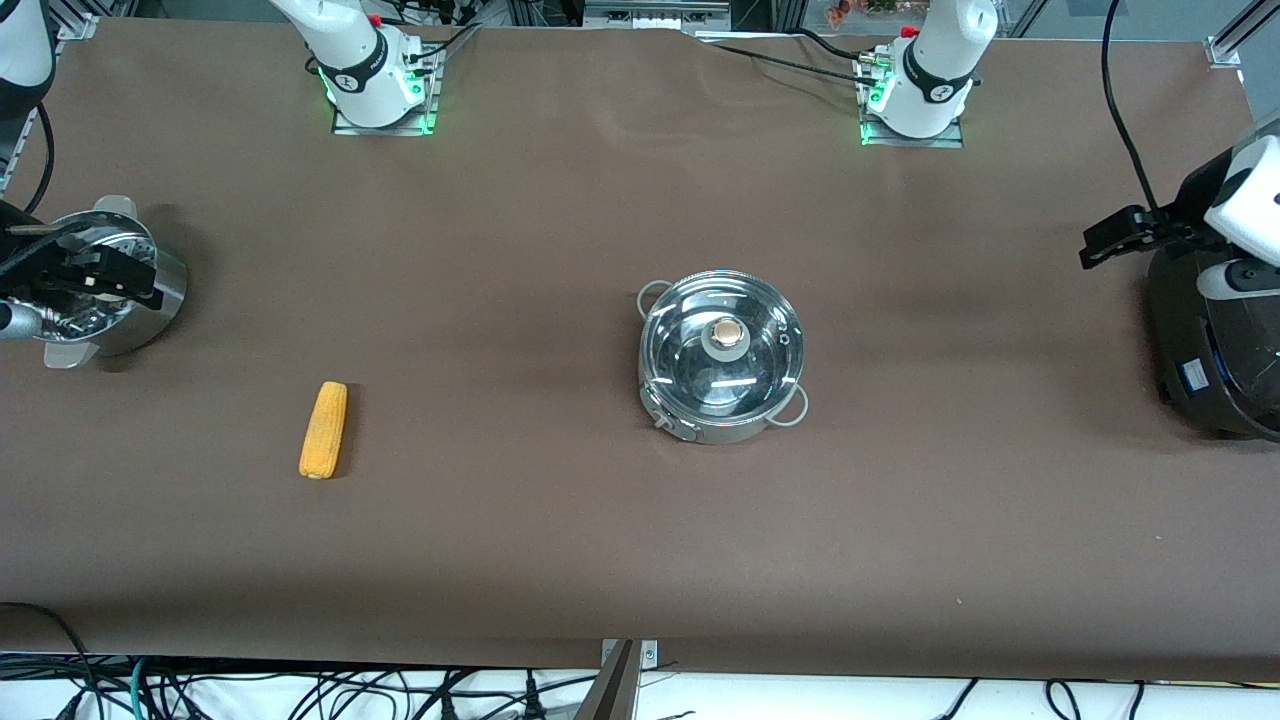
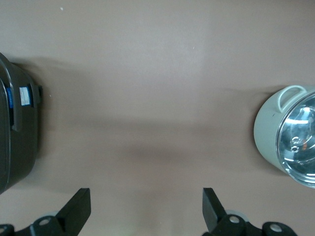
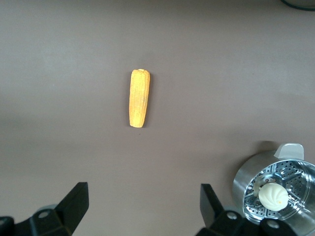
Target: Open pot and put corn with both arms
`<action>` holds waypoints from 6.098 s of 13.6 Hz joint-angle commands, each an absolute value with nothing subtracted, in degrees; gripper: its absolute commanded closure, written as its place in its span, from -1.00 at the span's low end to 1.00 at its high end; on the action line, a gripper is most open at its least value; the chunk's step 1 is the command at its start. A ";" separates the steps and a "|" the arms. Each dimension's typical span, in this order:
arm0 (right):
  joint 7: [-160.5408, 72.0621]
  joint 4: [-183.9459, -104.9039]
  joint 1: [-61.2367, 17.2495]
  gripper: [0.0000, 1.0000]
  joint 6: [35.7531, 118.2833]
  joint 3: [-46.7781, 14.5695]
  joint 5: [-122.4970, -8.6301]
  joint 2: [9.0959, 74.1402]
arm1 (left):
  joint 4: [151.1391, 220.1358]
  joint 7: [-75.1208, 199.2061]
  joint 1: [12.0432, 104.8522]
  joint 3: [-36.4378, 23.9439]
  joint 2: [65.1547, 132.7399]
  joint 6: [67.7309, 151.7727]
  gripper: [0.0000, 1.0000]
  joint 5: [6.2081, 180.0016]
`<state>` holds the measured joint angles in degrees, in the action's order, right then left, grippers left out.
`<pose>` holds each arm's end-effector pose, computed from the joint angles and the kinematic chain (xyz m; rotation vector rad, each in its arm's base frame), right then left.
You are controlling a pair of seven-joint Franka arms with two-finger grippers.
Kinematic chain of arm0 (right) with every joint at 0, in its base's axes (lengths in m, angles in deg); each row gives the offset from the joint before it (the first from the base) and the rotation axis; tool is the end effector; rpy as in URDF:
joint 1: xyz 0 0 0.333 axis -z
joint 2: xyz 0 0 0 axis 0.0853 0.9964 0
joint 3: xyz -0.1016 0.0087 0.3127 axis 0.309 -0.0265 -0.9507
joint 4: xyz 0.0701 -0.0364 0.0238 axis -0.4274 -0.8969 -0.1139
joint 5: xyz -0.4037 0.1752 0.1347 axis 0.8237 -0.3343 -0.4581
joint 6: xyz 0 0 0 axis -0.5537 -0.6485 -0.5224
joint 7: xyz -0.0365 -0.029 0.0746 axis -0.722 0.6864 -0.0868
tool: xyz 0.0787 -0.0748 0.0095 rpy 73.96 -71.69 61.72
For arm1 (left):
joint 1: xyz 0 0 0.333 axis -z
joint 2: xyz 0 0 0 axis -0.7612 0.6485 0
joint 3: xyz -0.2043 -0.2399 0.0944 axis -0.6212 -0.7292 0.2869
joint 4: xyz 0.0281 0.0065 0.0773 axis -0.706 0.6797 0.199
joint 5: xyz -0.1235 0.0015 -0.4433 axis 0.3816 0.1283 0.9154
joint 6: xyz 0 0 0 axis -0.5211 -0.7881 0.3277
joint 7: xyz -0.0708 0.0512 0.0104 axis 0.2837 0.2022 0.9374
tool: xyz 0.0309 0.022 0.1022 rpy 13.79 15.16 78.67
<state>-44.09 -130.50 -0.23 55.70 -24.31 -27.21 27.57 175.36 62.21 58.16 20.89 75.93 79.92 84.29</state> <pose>0.6803 -0.0277 0.5824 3.1239 0.0908 -0.0095 0.6309 0.0010 0.6100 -3.1255 -0.1802 0.1298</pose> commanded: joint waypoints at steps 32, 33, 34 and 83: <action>-44.35 -129.25 0.11 -1.00 58.16 -24.28 -24.06 28.61 | 173.90 63.48 48.17 10.50 76.31 79.34 -1.00 82.79; -44.35 -129.25 0.11 -1.00 58.34 -24.37 -24.23 28.87 | 173.99 63.48 48.17 10.50 76.31 79.25 -1.00 82.79; -44.35 -129.25 0.11 -1.00 58.43 -24.37 -25.11 29.40 | 174.08 63.48 48.17 10.50 76.31 79.25 -1.00 82.79; -50.93 -157.02 -1.29 -1.00 112.92 -26.30 -26.34 50.58 | 171.18 30.08 73.13 -1.63 102.77 102.80 -0.99 82.81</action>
